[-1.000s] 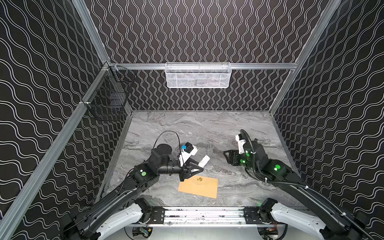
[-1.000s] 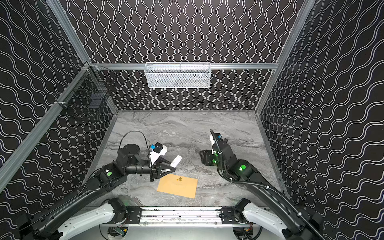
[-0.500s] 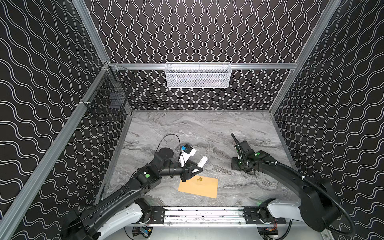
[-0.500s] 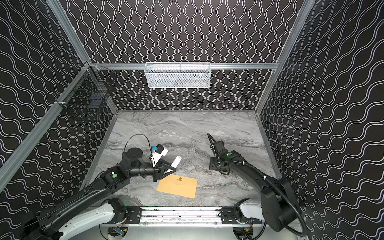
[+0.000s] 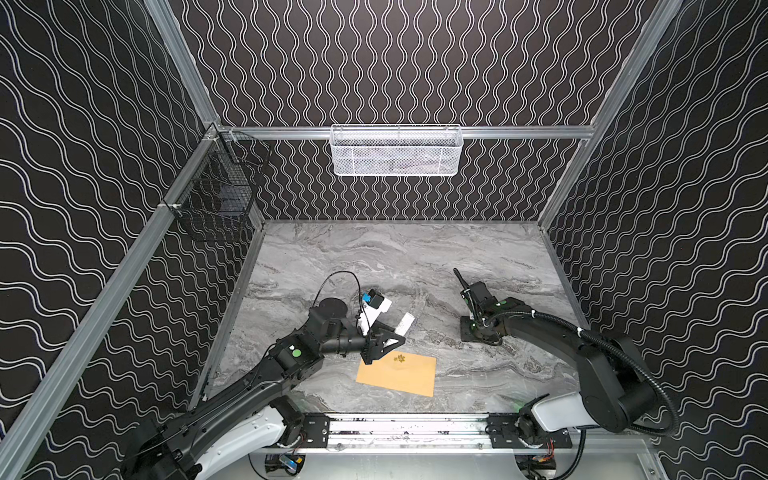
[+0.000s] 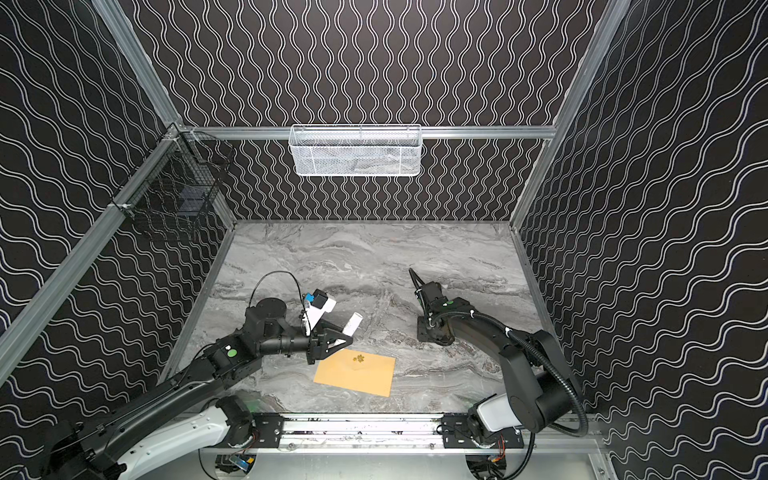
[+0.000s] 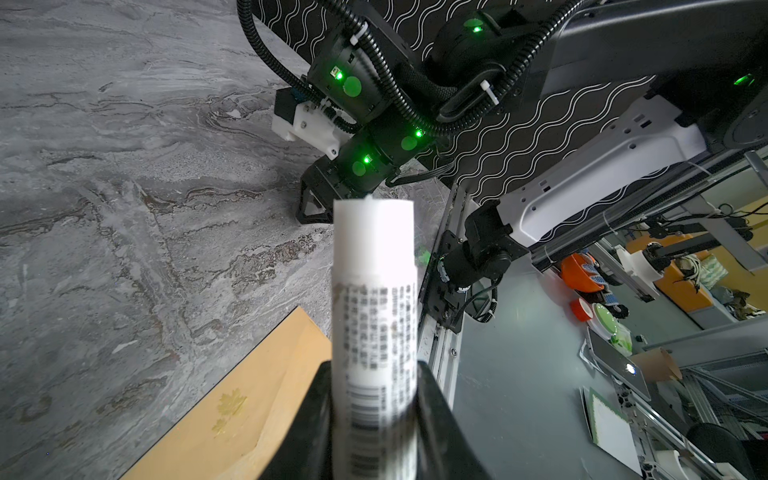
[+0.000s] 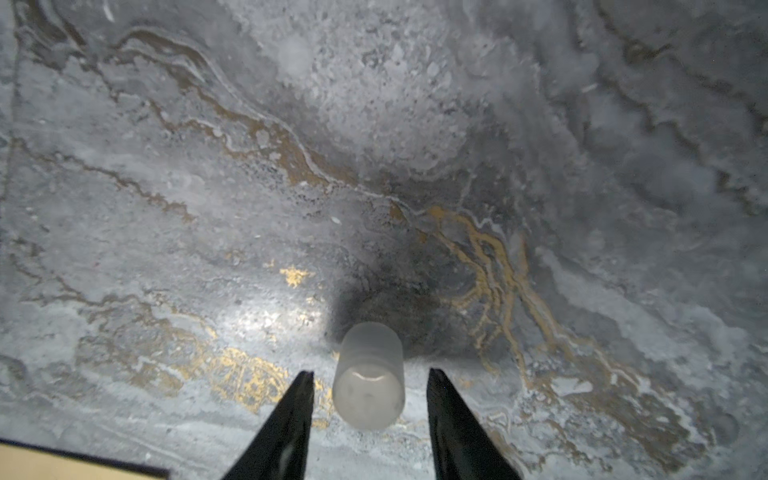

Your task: Place the letter into the envelope and seal it

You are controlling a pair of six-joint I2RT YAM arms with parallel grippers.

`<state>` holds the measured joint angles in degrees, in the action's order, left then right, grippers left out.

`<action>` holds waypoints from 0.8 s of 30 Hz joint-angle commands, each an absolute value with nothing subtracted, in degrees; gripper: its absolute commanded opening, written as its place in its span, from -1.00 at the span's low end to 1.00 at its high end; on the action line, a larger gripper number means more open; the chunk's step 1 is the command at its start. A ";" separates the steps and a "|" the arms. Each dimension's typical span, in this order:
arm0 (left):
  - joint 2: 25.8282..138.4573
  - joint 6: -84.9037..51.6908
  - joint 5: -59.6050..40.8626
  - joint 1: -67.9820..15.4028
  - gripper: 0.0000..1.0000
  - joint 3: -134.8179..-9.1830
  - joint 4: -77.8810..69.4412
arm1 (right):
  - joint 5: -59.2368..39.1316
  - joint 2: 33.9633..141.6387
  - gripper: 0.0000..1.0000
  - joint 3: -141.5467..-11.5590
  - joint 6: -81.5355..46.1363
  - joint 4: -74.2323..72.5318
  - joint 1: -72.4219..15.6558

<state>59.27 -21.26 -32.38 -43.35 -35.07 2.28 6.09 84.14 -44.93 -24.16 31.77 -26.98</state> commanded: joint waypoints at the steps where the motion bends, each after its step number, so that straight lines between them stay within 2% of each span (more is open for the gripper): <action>1: 59.41 -21.88 -32.44 -43.33 -0.83 -34.65 -0.81 | 7.65 84.96 -0.11 -45.62 -23.47 30.70 -27.01; 13: 59.42 -21.82 -32.16 -43.33 -0.82 -34.28 -1.19 | 6.35 84.57 -0.36 -46.28 -23.12 30.94 -27.08; 24: 58.48 -21.40 -32.33 -43.33 -0.80 -33.91 -0.98 | 5.81 84.86 -0.25 -45.35 -23.12 30.78 -27.22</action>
<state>58.76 -21.45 -32.23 -43.35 -34.02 0.95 6.48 84.62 -45.45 -23.29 30.92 -27.22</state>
